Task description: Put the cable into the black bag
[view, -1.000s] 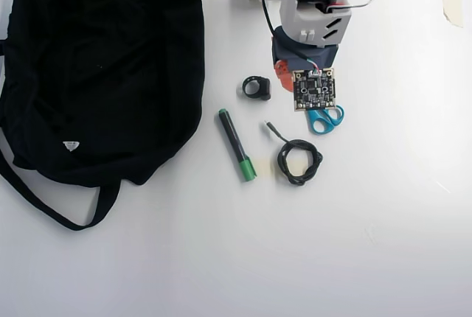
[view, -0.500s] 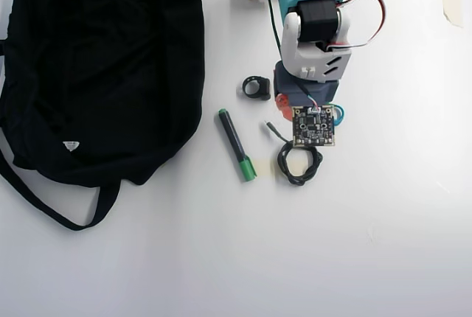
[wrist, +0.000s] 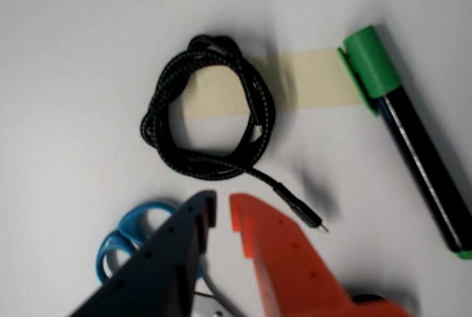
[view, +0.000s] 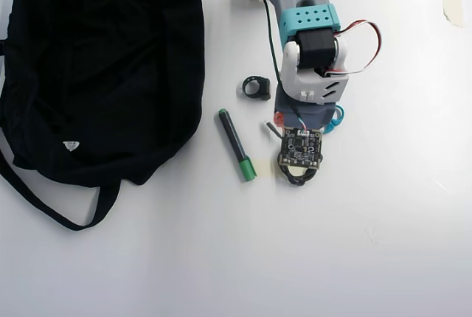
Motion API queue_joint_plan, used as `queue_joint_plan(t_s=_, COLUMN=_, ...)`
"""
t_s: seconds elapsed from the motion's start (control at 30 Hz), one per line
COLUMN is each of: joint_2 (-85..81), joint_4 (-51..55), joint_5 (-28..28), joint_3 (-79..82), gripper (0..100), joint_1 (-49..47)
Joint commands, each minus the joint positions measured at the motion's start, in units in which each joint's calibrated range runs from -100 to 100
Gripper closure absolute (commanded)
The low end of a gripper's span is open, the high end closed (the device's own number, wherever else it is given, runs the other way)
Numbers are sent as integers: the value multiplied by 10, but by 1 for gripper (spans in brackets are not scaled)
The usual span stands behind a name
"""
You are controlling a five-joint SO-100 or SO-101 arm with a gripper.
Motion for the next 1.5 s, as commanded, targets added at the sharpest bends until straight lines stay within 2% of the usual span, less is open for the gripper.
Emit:
queue_joint_plan(t_s=0.0, joint_2=10, joint_4=12, joint_5=-10, joint_3=-46, gripper=98, joint_1=-4)
queue_joint_plan(t_s=0.27, joint_2=68, joint_4=36, joint_5=-13, joint_3=-124, gripper=98, joint_1=-3)
queue_joint_plan(t_s=0.97, joint_2=175, joint_4=31, joint_5=-20, joint_3=-178, gripper=97, joint_1=4)
queue_joint_plan(t_s=1.2, joint_2=176, joint_4=31, joint_5=-15, joint_3=-178, gripper=85, joint_1=1)
queue_joint_plan(t_s=1.47, joint_2=188, joint_4=8, joint_5=12, joint_3=-178, gripper=83, joint_1=-8)
